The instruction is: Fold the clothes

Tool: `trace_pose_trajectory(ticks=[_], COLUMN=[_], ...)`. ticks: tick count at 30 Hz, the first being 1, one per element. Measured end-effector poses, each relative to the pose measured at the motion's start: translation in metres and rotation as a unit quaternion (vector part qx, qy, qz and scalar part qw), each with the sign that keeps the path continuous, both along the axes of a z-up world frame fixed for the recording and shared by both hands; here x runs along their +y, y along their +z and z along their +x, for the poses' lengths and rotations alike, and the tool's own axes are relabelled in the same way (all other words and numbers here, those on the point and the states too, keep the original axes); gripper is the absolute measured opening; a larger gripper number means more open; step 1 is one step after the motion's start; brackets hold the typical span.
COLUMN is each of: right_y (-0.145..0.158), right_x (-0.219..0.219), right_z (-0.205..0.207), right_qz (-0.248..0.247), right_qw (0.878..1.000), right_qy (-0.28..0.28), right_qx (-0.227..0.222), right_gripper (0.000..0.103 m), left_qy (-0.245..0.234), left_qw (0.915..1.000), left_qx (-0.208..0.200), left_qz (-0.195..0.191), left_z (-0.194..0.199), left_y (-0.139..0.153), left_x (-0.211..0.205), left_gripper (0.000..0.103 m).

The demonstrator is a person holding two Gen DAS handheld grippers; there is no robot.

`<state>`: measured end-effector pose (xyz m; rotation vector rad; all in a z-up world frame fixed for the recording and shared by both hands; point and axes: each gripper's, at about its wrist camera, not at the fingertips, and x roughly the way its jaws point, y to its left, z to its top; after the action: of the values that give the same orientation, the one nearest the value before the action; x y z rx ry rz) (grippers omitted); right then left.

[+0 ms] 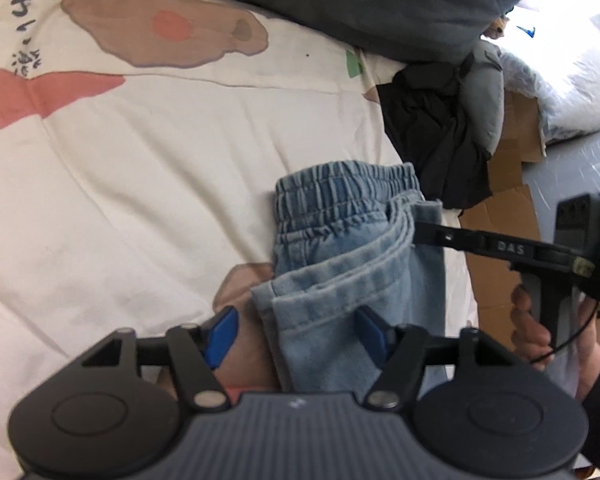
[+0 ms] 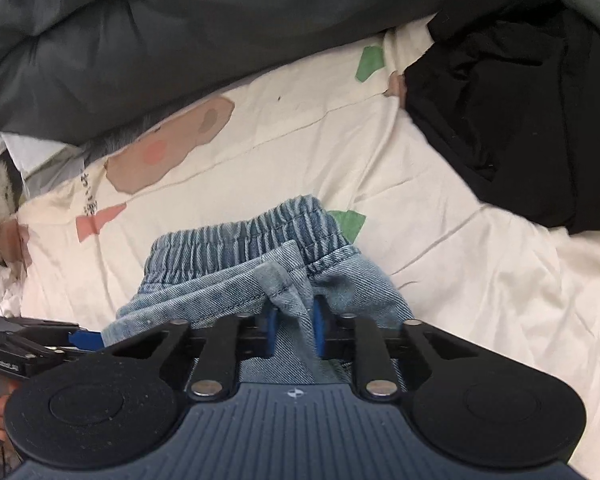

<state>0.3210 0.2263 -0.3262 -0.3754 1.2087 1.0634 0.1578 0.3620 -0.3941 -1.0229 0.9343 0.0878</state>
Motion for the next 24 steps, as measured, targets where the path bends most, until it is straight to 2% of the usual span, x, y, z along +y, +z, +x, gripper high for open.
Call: trace_pose_trajectory(ticks=[2,7,11,13,16,18,24], right_y=[0.007,0.028,0.038,0.040,0.040,0.038,0.039], right_x=[-0.004,-0.015,-0.021,-0.025,-0.031,-0.033,-0.034], right_z=[-0.003,-0.010,-0.013,-0.010,-0.005,-0.003,0.003], right_qz=[-0.006,-0.004,-0.004,-0.003,-0.001,-0.002,0.002], right_qw=[1.000,0.998,0.997,0.996,0.996,0.995,0.993], right_qy=[-0.006,-0.038,-0.049,-0.058,-0.073,-0.076,-0.094], right_qx=[-0.020,-0.046,-0.059,-0.063,-0.059,-0.060,-0.066], right_gripper=[0.006,0.004,0.004,0.004,0.003,0.003,0.001], left_qy=[0.003,0.005,-0.012,-0.013,-0.009,-0.008,-0.018], left_qw=[1.0000,0.9993,0.9991,0.9990,0.9988,0.9992,0.9993], left_qx=[0.002,-0.015,-0.028,-0.032,-0.035,-0.033,-0.022], left_qz=[-0.009,-0.033,-0.028,-0.028,-0.032,-0.019,0.025], left_z=[0.001,0.007,0.017,0.020,0.020,0.019,0.016], left_y=[-0.006,-0.008,-0.002,-0.001,0.000,0.004,0.025], left_x=[0.001,0.001,-0.006,-0.008,-0.008,-0.008,-0.010], left_gripper=[0.082,0.079,0.077,0.074,0.062,0.053,0.035])
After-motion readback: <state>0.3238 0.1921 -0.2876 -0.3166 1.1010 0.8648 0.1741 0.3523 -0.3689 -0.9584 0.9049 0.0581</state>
